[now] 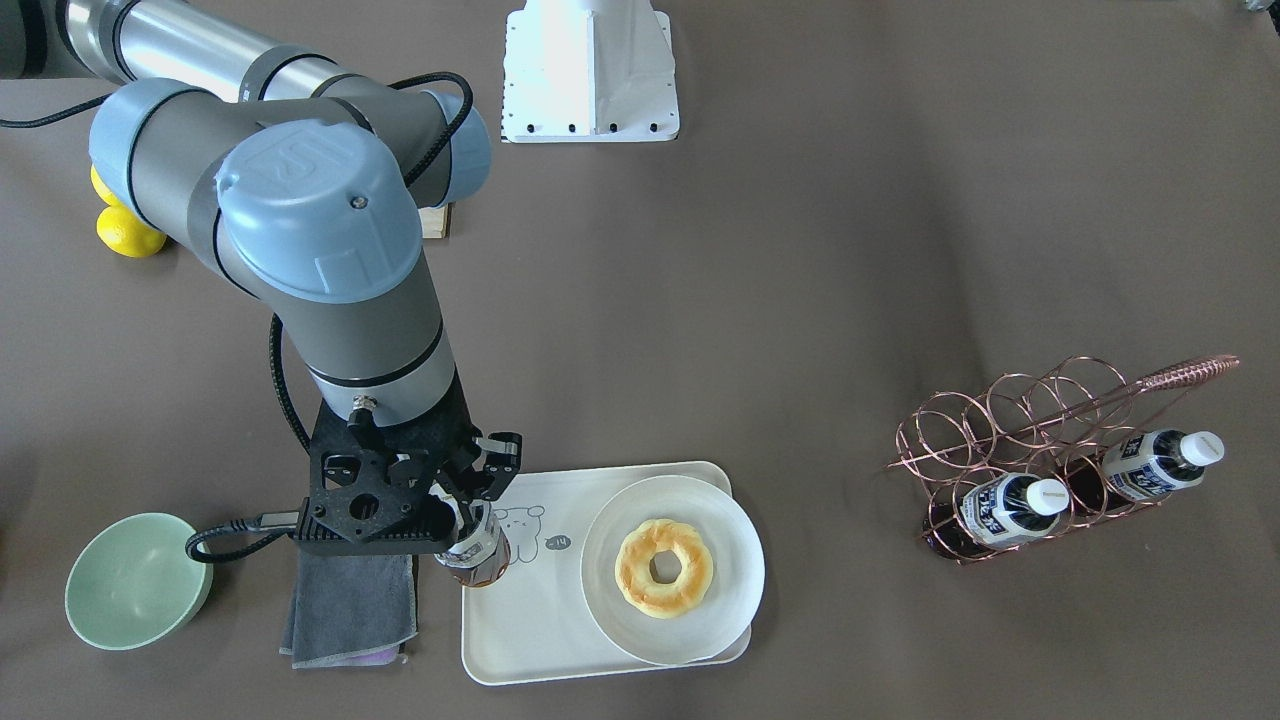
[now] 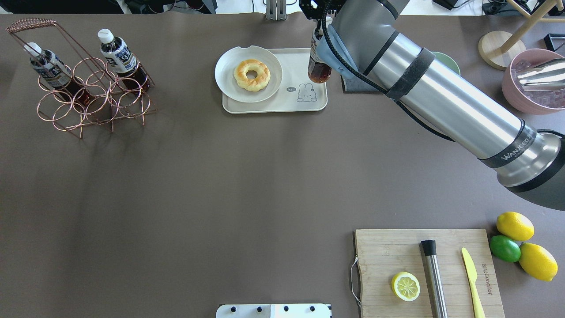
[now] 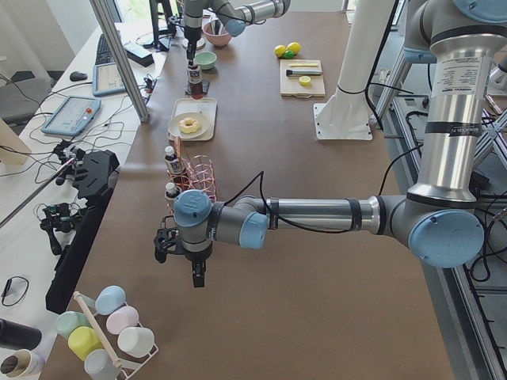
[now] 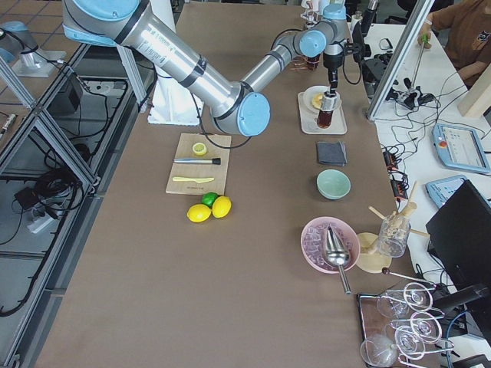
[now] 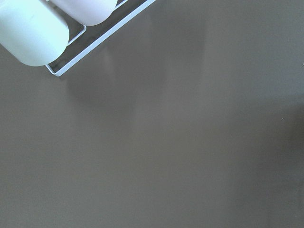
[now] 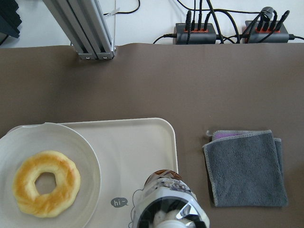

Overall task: Place tea on tray
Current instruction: 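Lift the bottle with the right gripper and lower it onto the bunny tray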

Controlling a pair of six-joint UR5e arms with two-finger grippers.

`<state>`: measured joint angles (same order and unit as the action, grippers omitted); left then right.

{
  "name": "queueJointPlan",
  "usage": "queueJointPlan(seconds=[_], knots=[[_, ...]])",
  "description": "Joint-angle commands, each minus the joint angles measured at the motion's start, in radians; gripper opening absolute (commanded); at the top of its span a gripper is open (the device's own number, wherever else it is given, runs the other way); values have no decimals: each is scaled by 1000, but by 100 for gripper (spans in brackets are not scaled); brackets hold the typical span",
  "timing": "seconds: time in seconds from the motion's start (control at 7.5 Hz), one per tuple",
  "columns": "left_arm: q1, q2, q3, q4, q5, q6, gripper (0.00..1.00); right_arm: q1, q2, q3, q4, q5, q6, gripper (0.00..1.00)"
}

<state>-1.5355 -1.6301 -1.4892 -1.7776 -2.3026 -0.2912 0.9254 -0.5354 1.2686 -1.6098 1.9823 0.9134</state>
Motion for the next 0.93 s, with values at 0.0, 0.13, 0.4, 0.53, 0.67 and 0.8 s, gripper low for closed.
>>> queueJointPlan(seconds=[0.0, 0.13, 0.4, 0.53, 0.67, 0.8], knots=[[0, -31, 23, 4, 2, -2, 98, -20, 12, -76, 101, -2, 8, 0], [0, -36, 35, 1, 2, 0, 98, -34, 8, -103, 155, -8, 28, 0], [0, -53, 50, 1, 2, 0, 98, -39, 11, -114, 166, -11, 38, 0], [0, -60, 52, 4, 2, 0, 98, -39, 11, -115, 172, -13, 36, 0], [0, -63, 55, 6, 2, -2, 98, -37, 12, -115, 177, -19, 36, 17], [0, -65, 55, 6, 2, -2, 98, -39, 6, -115, 198, -22, 30, 99]])
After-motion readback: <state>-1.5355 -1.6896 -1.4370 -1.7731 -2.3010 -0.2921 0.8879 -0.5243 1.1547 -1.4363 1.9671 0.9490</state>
